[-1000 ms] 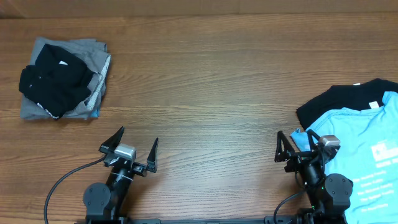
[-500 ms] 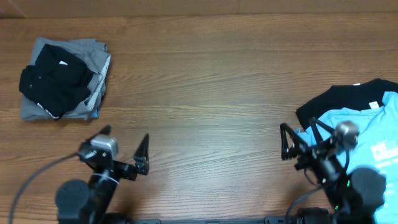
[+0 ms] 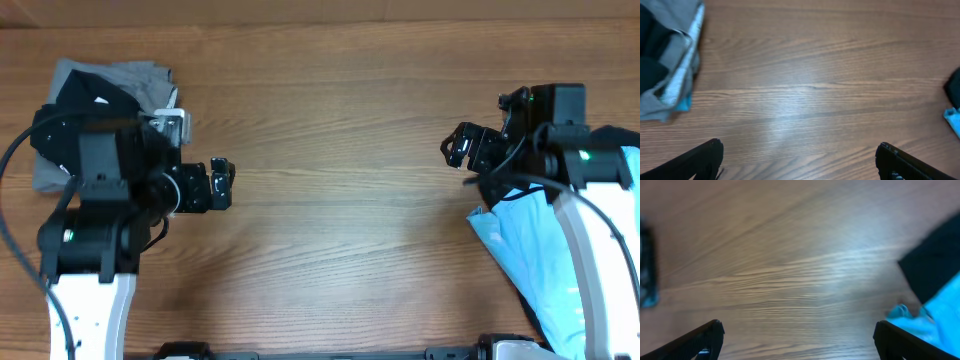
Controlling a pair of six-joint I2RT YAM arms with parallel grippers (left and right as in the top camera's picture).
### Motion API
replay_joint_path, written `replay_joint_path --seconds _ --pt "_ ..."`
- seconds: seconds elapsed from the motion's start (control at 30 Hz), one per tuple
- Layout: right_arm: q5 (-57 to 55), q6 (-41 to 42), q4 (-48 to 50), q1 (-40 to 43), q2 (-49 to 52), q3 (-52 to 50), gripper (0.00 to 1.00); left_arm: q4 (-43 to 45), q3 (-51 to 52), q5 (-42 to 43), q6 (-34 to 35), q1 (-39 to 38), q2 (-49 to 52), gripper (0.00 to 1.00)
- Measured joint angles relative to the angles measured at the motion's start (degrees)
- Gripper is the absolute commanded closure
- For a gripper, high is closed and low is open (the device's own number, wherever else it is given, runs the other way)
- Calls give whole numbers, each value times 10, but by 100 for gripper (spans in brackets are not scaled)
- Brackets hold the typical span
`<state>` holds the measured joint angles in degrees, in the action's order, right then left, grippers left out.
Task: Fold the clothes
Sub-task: 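Reach the right gripper to the light-blue T-shirt and grasp its edge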
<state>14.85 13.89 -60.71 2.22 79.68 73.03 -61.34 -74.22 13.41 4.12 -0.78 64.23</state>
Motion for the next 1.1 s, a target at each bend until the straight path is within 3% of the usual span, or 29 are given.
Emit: replay_joint_path --seconds 0.2,0.27,0.4,0.6,0.97,1.1 --pt "-46 78 4 105 80 0 1 -5 -1 38 0 0 26 0" --pt "-53 83 -4 138 100 0 8 -5 -1 42 0 0 26 0" --pt "-59 86 -35 158 118 0 13 -4 -1 45 0 0 26 0" --pt "-59 89 -61 157 138 -30 36 -4 -2 47 0 0 32 0" --pt "-63 99 85 157 150 -181 36 -4 -2 49 0 0 73 0" --pt "-76 102 123 158 150 -203 55 -8 -2 49 0 0 78 0"
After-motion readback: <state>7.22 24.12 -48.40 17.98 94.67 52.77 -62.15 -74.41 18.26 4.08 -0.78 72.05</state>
